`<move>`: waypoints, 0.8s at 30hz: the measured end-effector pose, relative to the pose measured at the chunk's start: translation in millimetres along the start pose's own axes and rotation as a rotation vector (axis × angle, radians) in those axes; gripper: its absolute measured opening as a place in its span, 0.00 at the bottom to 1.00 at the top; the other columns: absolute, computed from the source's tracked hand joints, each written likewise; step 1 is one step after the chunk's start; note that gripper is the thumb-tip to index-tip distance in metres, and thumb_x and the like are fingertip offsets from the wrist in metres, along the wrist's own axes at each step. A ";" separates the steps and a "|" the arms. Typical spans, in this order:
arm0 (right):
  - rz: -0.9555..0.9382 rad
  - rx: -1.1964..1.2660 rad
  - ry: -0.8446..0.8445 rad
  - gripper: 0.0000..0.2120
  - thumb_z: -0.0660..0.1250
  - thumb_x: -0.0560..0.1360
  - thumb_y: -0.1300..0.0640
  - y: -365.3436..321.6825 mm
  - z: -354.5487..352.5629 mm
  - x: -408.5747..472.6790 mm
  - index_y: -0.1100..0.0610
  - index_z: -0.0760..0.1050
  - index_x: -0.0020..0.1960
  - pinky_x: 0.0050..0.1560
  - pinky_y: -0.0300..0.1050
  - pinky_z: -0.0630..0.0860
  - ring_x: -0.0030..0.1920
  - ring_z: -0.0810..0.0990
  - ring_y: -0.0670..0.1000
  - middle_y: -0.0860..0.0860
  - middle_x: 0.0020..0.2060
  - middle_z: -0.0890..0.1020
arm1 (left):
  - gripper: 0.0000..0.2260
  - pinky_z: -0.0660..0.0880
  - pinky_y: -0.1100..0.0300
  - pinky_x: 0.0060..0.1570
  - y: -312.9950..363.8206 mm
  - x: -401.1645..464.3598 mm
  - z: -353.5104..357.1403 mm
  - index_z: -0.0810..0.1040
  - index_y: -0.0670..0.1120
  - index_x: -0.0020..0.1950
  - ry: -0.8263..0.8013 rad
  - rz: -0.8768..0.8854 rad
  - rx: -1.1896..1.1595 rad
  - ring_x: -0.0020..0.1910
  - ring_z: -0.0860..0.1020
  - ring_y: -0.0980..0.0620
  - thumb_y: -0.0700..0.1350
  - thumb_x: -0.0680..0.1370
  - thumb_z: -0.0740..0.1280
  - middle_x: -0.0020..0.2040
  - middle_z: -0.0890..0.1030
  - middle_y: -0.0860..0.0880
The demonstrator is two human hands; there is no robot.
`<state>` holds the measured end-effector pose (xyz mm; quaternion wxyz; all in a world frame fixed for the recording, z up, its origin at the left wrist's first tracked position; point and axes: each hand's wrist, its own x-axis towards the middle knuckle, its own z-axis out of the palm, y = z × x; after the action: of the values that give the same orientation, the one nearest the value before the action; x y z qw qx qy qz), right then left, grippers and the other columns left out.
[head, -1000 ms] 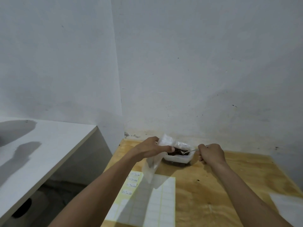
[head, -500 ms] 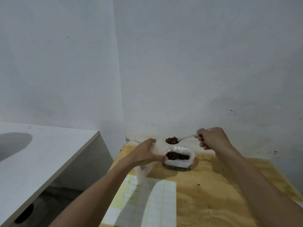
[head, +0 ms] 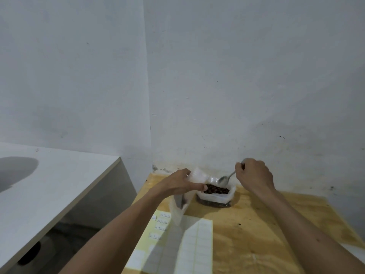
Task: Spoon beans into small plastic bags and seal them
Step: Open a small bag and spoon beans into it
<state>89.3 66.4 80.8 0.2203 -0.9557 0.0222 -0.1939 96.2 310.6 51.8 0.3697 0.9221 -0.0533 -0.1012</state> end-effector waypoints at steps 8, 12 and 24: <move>0.437 0.412 -0.137 0.18 0.63 0.77 0.58 20.9 50.1 -20.9 0.71 0.80 0.37 0.31 0.43 0.68 0.28 0.75 0.56 0.63 0.33 0.84 | 0.39 0.74 0.51 0.64 13.6 3.6 17.2 0.73 0.49 0.69 -0.079 -0.006 -0.115 0.60 0.77 0.49 0.68 0.65 0.76 0.62 0.78 0.51; 0.538 0.565 -0.149 0.15 0.65 0.77 0.59 26.0 44.6 -24.8 0.60 0.81 0.33 0.35 0.47 0.76 0.27 0.78 0.57 0.56 0.26 0.82 | 0.31 0.73 0.58 0.51 6.2 -2.3 7.4 0.72 0.50 0.64 -0.038 0.011 -0.079 0.54 0.76 0.54 0.65 0.70 0.75 0.55 0.76 0.55; 0.433 0.685 -0.130 0.13 0.66 0.78 0.57 15.3 -11.4 -0.5 0.65 0.83 0.41 0.33 0.47 0.75 0.28 0.78 0.53 0.54 0.30 0.82 | 0.44 0.71 0.56 0.65 -11.7 -13.0 -2.1 0.63 0.47 0.79 0.127 0.105 0.066 0.69 0.72 0.50 0.61 0.69 0.77 0.73 0.72 0.49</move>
<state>85.1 48.0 83.5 0.5624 -0.8107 0.1431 -0.0783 84.3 322.7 47.1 0.3463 0.9344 -0.0811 -0.0210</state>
